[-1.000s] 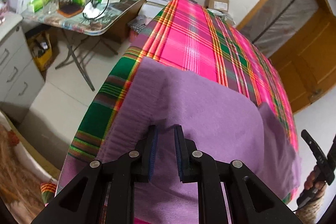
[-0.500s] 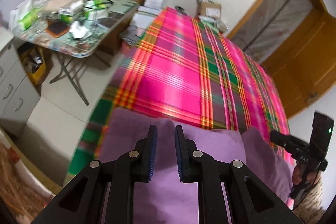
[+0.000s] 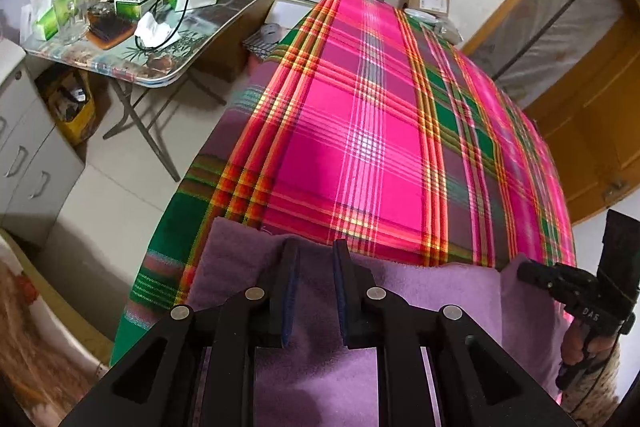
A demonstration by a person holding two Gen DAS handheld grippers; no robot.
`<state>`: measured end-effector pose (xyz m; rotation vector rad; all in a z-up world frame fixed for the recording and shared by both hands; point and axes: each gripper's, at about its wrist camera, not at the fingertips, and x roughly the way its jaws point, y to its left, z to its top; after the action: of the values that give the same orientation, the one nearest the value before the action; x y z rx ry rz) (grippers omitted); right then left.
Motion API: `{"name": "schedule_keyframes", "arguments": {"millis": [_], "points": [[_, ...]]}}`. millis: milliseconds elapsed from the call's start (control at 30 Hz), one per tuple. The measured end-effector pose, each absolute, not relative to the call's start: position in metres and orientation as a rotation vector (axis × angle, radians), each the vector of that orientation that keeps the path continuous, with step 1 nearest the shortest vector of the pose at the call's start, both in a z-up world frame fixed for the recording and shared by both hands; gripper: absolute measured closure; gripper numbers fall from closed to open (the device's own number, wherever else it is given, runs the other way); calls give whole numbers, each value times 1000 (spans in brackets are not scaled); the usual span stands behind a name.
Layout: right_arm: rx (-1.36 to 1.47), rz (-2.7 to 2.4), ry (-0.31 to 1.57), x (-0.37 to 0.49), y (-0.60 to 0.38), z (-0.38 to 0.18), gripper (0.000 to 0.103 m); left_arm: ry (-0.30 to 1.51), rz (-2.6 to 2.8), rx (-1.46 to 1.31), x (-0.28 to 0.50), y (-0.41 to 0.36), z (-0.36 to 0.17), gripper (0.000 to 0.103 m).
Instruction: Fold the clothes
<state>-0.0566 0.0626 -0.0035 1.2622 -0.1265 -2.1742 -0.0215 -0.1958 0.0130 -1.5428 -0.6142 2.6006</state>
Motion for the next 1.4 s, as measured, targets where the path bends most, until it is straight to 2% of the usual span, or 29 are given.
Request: {"name": "schedule_keyframes", "arguments": {"millis": [233, 400, 633, 767, 967, 1033, 1100, 1300, 1400], "points": [[1233, -2250, -180, -68, 69, -3, 101, -644, 2612, -1539, -24, -202, 12, 87], [1245, -2259, -148, -71, 64, -8, 101, -645, 2619, -1547, -26, -201, 11, 87], [1198, -2346, -236, -50, 117, 18, 100, -623, 2626, -1551, -25, -199, 16, 87], [1243, -2383, -167, -25, 144, 17, 98, -603, 2639, -1505, -21, -193, 27, 87], [1308, -2321, -56, -3, 140, -1, 82, -520, 2589, -1388, -21, -159, 49, 87], [1309, -2300, -18, 0, 133, -6, 75, -495, 2520, -1375, -24, -140, 49, 84], [1328, -2287, 35, 1, 125, -12, 73, -459, 2428, -1398, -30, -116, 43, 82], [1320, -2289, 150, 6, 113, -19, 73, -269, 2268, -1423, -42, -49, 32, 81], [1308, -2309, 163, 8, 112, -19, 95, -205, 2237, -1437, -50, -29, 28, 81]]}}
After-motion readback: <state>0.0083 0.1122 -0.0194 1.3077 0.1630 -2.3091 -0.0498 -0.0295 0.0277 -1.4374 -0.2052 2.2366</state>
